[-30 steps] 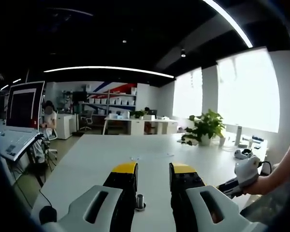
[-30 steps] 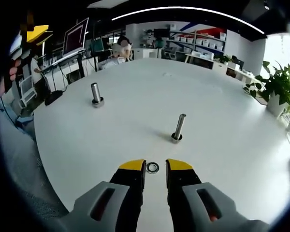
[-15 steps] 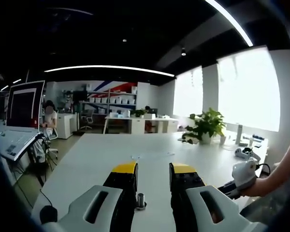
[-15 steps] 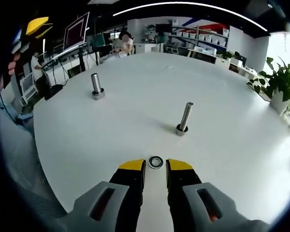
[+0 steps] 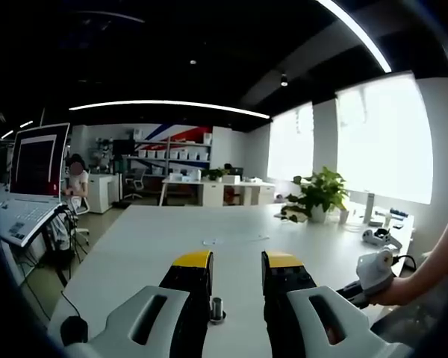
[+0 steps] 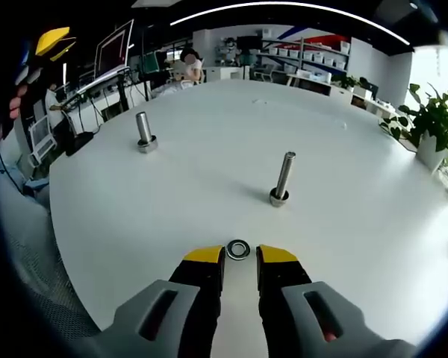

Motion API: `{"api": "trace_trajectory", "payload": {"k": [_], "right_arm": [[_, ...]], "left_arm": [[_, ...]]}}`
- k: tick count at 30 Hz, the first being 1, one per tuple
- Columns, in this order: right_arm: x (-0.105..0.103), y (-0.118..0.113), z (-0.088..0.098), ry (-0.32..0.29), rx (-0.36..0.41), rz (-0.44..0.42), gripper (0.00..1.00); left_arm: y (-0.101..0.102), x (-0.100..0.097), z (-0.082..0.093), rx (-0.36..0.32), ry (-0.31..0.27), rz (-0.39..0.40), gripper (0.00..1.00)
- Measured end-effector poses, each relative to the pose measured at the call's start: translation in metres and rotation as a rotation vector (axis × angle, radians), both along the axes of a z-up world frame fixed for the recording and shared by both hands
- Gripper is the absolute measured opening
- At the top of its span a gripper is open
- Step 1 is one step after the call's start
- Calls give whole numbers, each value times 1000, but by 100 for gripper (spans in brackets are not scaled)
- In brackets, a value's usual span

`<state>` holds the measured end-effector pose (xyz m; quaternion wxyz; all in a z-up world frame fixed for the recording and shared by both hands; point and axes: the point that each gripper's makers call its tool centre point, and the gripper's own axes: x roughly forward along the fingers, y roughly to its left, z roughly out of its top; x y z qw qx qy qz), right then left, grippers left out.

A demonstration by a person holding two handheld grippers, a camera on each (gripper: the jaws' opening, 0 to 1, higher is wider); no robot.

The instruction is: Place the washer onto the threaded stud by aligning its center hole with the stud, sliding it down to the base, and recovering from edge contact or off-axis alignment until the washer reaches the visible bottom stop.

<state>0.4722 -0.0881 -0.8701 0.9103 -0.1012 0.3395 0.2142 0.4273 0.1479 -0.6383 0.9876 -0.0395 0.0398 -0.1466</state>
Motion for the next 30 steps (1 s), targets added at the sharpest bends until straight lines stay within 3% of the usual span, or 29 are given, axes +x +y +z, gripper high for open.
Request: {"api": "trace_trajectory", "payload": {"k": [30], "right_arm": [[0, 2, 1, -16, -6, 8, 15]], "left_arm": [[-4, 0, 0, 3, 2, -15, 24]]}}
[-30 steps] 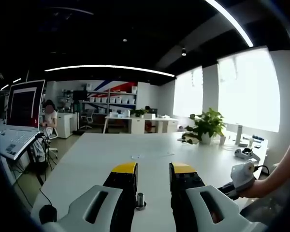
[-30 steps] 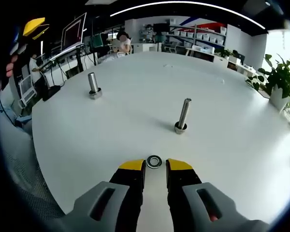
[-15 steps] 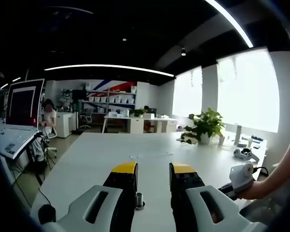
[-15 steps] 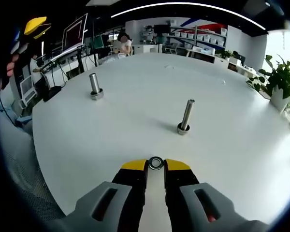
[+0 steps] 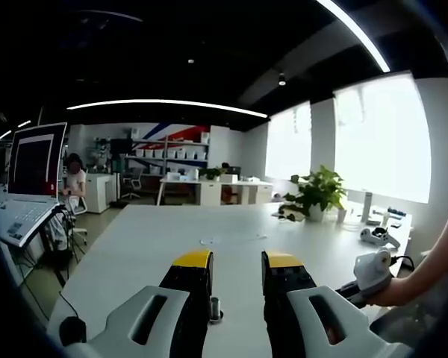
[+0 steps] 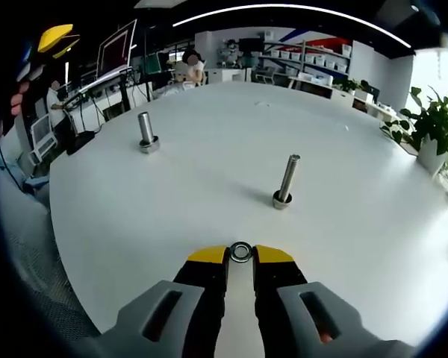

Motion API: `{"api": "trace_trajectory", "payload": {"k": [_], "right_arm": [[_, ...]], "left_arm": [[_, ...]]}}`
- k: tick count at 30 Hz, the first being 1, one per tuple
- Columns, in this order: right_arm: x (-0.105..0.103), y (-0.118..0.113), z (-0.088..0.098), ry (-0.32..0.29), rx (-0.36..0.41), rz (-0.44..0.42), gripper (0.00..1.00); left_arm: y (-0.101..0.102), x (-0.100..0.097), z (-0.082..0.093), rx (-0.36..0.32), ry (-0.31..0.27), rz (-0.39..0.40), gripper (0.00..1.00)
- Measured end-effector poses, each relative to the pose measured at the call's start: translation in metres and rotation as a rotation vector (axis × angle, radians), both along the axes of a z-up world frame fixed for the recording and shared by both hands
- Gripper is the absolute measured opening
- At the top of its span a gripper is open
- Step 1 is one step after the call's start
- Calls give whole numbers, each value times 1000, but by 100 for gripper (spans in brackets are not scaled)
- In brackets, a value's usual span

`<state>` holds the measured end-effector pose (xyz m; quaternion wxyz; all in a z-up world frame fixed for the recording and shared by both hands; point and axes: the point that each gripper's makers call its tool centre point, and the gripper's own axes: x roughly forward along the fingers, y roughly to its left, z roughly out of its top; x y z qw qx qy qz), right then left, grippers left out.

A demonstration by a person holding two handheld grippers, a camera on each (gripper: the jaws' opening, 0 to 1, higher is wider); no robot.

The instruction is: Place the washer onto the threaded stud by aligning its center hole with the stud, sliding it down to the base, and recovering from edge contact or off-axis alignment until the washer reaches the visible bottom stop.

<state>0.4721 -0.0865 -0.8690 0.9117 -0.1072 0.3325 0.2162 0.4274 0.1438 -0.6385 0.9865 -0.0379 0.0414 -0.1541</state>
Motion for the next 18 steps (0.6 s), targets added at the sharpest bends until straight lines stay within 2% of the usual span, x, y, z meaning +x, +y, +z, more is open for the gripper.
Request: {"api": "trace_trajectory", "payload": {"k": [8, 9, 10, 11, 15, 18], "right_arm": [[3, -6, 5, -12, -2, -7, 14], [3, -6, 6, -11, 0, -7, 7], [2, -6, 7, -6, -10, 4, 4], [5, -7, 10, -26, -16, 2, 4], [4, -7, 5, -4, -14, -4, 9], [4, -9, 11, -26, -18, -8, 9]], "left_arm": [[0, 0, 0, -1, 1, 0, 24], [-1, 0, 0, 0, 1, 0, 24], [-1, 0, 0, 2, 1, 0, 24], [-1, 0, 0, 1, 1, 0, 24], [0, 0, 0, -1, -2, 0, 24], [-1, 0, -1, 0, 1, -1, 24]]}}
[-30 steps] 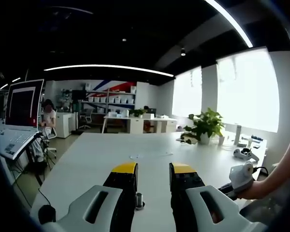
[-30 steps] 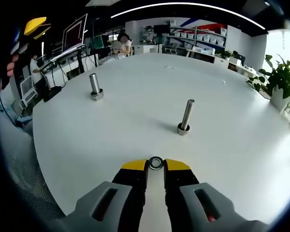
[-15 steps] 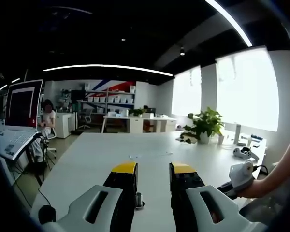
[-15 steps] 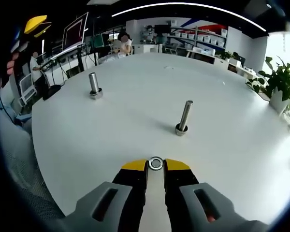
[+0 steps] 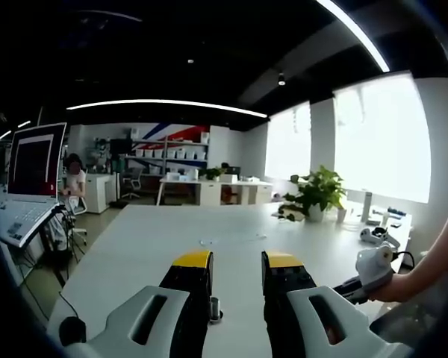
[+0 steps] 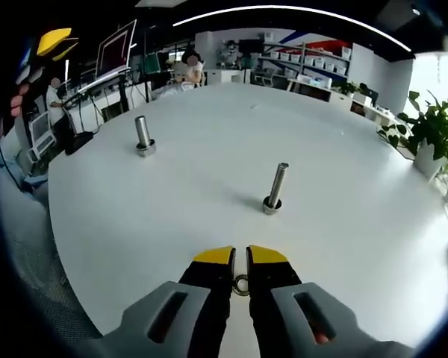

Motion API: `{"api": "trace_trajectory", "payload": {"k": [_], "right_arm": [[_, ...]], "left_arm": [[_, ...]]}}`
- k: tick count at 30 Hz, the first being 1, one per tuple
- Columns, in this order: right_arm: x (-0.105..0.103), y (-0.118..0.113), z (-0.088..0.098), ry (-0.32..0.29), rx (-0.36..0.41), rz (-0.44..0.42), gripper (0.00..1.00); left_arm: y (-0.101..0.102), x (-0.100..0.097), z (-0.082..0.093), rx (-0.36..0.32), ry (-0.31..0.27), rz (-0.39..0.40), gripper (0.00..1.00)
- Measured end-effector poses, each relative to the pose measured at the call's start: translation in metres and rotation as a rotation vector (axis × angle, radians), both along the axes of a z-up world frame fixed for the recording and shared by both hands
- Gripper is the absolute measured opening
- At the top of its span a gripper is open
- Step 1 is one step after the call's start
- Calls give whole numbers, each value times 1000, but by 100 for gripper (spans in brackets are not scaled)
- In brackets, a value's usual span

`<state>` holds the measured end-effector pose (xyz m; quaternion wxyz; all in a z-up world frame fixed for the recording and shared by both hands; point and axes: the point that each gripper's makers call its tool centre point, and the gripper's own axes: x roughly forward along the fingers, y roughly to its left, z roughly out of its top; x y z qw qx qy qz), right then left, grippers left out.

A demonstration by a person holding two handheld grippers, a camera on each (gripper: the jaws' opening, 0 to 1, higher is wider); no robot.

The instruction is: Place the washer onto the threaded stud by aligning its center hole with the stud, sliding it down to the base, and recovering from edge contact or off-axis alignment until the washer reaches the visible bottom stop.

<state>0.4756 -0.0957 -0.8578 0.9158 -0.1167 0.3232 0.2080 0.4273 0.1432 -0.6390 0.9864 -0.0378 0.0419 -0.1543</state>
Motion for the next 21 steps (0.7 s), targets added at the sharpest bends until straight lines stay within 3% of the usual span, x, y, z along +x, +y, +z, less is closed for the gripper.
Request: {"api": "trace_trajectory", "payload": {"k": [7, 21], "right_arm": [[-2, -14, 2, -1, -2, -38, 15], [-12, -14, -1, 41, 9, -54, 18]], "left_arm": [[-1, 0, 1, 0, -3, -2, 24], [-1, 0, 1, -2, 0, -2, 24]]}}
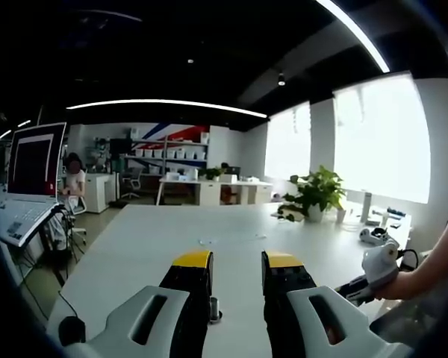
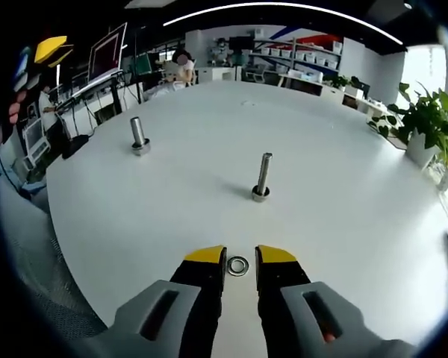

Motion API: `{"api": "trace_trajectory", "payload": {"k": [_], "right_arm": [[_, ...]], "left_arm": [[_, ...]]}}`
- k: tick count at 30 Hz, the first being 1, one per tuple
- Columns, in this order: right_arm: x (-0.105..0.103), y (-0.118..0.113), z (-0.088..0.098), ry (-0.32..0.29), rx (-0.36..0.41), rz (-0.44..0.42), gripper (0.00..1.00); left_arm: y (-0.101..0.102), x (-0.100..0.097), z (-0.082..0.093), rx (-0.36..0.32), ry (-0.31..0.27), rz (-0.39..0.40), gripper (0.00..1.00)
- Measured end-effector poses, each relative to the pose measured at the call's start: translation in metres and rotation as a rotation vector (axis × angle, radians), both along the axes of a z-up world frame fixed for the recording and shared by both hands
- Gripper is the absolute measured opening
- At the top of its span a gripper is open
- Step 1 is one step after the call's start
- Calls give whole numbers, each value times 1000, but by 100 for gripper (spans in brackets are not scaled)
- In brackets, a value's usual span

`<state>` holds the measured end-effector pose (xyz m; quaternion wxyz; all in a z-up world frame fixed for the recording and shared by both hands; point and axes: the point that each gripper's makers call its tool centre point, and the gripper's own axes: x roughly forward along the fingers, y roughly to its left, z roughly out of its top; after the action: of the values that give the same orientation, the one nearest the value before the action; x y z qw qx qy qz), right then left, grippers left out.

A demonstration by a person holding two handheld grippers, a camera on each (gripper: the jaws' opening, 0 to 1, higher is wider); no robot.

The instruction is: Place the washer onto the threaded stud by aligning its center hole with the stud, sliding it down to the base, and recovering from edge contact or off-axis alignment until the washer reaches the visible bottom stop.

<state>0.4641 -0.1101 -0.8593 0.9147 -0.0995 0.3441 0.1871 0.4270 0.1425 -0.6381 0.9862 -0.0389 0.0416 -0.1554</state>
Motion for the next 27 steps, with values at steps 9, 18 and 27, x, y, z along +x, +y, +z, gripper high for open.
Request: {"api": "trace_trajectory", "payload": {"k": [9, 18, 27], "right_arm": [[-5, -2, -4, 23, -1, -6, 19], [-8, -3, -10, 44, 0, -4, 18], [-10, -2, -11, 49, 11, -6, 18]], "left_arm": [[0, 0, 1, 0, -2, -2, 24], [-1, 0, 1, 2, -3, -6, 24], [-1, 0, 0, 1, -1, -5, 24]]}}
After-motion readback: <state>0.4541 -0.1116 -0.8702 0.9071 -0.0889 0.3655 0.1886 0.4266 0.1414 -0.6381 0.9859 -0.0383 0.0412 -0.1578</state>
